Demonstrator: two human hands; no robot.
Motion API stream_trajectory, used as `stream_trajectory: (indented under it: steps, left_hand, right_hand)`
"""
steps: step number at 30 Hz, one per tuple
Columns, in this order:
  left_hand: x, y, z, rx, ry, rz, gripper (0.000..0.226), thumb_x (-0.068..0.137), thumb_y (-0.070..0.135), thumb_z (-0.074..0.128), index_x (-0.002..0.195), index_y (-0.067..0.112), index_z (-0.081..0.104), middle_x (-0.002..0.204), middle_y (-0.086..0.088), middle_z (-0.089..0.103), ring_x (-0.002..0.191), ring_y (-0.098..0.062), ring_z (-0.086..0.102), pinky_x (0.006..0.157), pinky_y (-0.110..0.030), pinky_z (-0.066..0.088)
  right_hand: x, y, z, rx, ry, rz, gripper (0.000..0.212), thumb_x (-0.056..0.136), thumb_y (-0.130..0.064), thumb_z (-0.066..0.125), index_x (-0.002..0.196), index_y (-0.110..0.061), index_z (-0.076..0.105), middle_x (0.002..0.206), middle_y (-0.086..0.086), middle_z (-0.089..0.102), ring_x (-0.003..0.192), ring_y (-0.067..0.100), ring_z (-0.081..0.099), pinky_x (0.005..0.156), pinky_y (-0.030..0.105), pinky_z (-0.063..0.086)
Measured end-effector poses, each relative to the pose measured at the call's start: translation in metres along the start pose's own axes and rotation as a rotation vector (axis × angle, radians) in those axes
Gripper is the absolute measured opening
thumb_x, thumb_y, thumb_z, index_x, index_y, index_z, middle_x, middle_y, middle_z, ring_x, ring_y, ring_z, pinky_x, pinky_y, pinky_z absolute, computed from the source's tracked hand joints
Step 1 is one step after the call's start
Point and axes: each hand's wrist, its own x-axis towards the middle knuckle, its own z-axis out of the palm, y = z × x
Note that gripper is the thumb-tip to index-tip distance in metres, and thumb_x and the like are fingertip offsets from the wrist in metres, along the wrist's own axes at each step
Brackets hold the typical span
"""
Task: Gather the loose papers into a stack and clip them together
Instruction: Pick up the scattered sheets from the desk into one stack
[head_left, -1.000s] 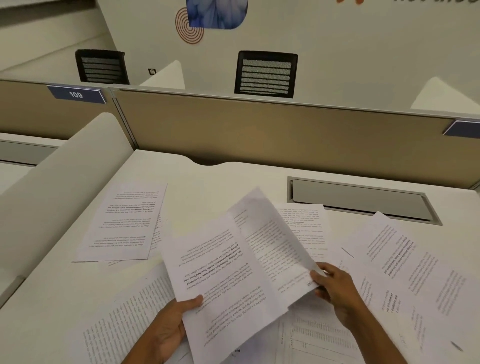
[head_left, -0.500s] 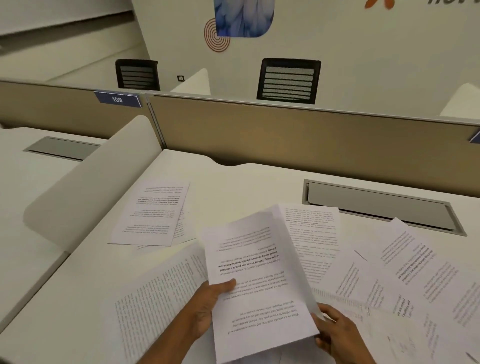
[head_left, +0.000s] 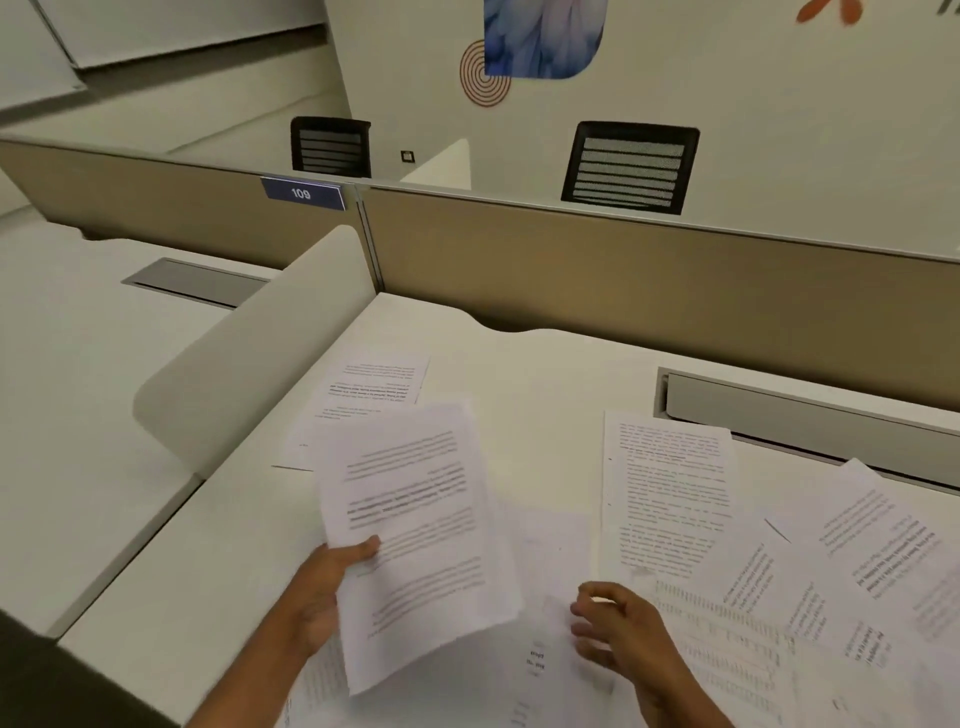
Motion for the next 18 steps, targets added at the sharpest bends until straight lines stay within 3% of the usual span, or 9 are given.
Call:
stream_trajectory:
  steps: [2, 6, 10, 12, 15, 18]
  left_hand:
    - [0.007, 0.008, -0.029, -0.020, 0.010, -0.002, 0.069, 0.076, 0.013, 0.077, 0.142, 0.008, 0.058, 0.139, -0.011, 0.066, 0.131, -0.030, 0.059, 0.122, -0.049, 0.032]
    - [0.023, 0.014, -0.064, 0.021, 0.011, -0.122, 0.055, 0.086, 0.006, 0.072, 0.140, 0.006, 0.059, 0.140, -0.016, 0.065, 0.128, -0.034, 0.061, 0.120, -0.052, 0.035]
    - [0.032, 0.020, -0.068, 0.047, -0.002, -0.234, 0.039, 0.096, 0.000, 0.060, 0.135, 0.000, 0.061, 0.133, -0.023, 0.067, 0.127, -0.043, 0.060, 0.098, -0.050, 0.055]
    - [0.034, 0.021, -0.070, 0.048, -0.028, -0.261, 0.038, 0.096, -0.001, 0.059, 0.134, 0.000, 0.061, 0.132, -0.024, 0.067, 0.128, -0.044, 0.059, 0.095, -0.049, 0.057]
    - [0.038, 0.020, -0.077, 0.049, -0.050, -0.301, 0.041, 0.094, -0.002, 0.061, 0.135, -0.001, 0.061, 0.133, -0.025, 0.066, 0.127, -0.044, 0.059, 0.110, -0.056, 0.044]
    - [0.040, 0.021, -0.081, 0.051, -0.072, -0.332, 0.041, 0.093, -0.002, 0.063, 0.134, -0.001, 0.062, 0.131, -0.025, 0.068, 0.125, -0.044, 0.061, 0.113, -0.059, 0.041]
  right_hand:
    - [0.003, -0.001, 0.023, 0.049, 0.002, 0.058, 0.025, 0.094, -0.020, 0.071, 0.116, -0.009, 0.066, 0.110, 0.021, 0.071, 0.103, 0.036, 0.071, 0.083, 0.041, 0.063]
    - [0.003, 0.001, 0.066, 0.260, 0.005, 0.253, 0.041, 0.095, -0.020, 0.070, 0.130, -0.005, 0.053, 0.126, 0.021, 0.058, 0.111, 0.039, 0.060, 0.097, 0.054, 0.057]
    - [-0.006, 0.001, 0.095, 0.381, 0.041, 0.358, 0.064, 0.094, -0.021, 0.072, 0.148, -0.006, 0.042, 0.149, 0.026, 0.046, 0.129, 0.045, 0.050, 0.100, 0.061, 0.052]
    - [-0.007, -0.001, 0.104, 0.431, 0.045, 0.375, 0.067, 0.093, -0.022, 0.074, 0.149, -0.009, 0.040, 0.153, 0.029, 0.041, 0.137, 0.047, 0.045, 0.100, 0.063, 0.051]
    - [-0.006, -0.001, 0.116, 0.459, 0.048, 0.378, 0.054, 0.092, -0.024, 0.074, 0.137, -0.006, 0.050, 0.140, 0.029, 0.055, 0.128, 0.046, 0.054, 0.099, 0.061, 0.051]
    - [-0.009, 0.004, 0.130, 0.399, 0.019, 0.363, 0.032, 0.092, -0.028, 0.073, 0.113, -0.006, 0.064, 0.113, 0.022, 0.072, 0.106, 0.038, 0.067, 0.094, 0.051, 0.052]
